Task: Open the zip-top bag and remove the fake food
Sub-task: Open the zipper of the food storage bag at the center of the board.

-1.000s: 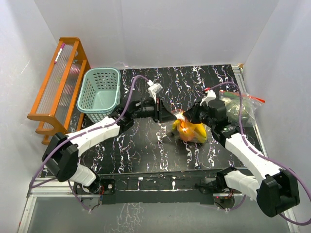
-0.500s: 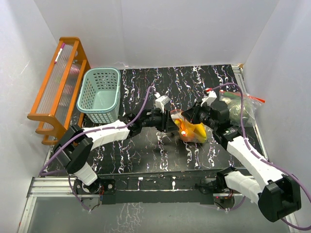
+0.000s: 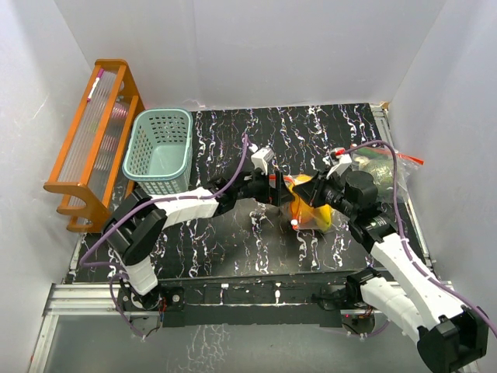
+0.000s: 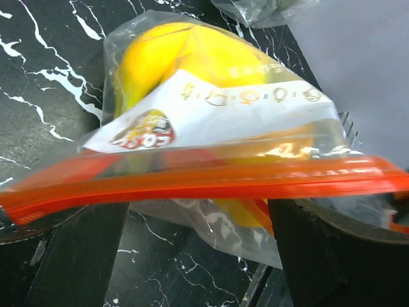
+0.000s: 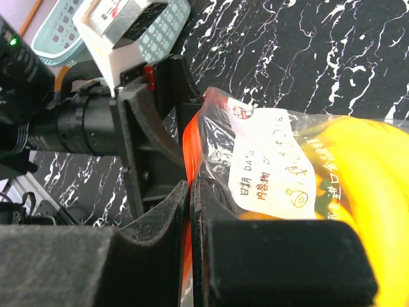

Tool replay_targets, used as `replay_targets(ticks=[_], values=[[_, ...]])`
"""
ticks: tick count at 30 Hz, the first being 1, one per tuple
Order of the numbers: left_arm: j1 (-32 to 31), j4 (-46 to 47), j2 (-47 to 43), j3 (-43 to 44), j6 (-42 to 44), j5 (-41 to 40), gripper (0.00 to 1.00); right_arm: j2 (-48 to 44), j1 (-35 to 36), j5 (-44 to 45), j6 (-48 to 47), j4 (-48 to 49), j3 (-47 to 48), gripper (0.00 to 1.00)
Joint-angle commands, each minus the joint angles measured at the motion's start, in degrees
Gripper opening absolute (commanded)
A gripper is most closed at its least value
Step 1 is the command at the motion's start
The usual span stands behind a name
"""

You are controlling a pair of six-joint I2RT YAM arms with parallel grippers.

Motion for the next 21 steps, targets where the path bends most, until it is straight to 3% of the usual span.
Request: replay_targets(ticks=[1,3,12,15,21], values=[[-0.42,2.97,0.81,2.99,0.12,-2.30,0.86,-3.27,0.09,-0.48,-1.86,-2.20,-0.45,0.08],[-0.82,0.15,2.25,5.41,1.54,-3.35,0.80,-4.33,0.14,-0.31,-1.54,-1.94,-0.90,0.08],[-2.31,-9.11,5.51,8.51,2.16,-4.05,0.14,-3.87,0.13,3.64,-3.28,-3.44,1.37,0.08],[-2.32,-13.53,4.03,7.11,3.13,-6.29,0.04,-2.71,0.10,6.36,-4.53,-3.67,2.84,0.08],[-2.32,-15.57,-0.86,1.44,3.62,-8.20,0.00,1.30,0.12,8.54,-6.08,-1.83,5.36,0.08]])
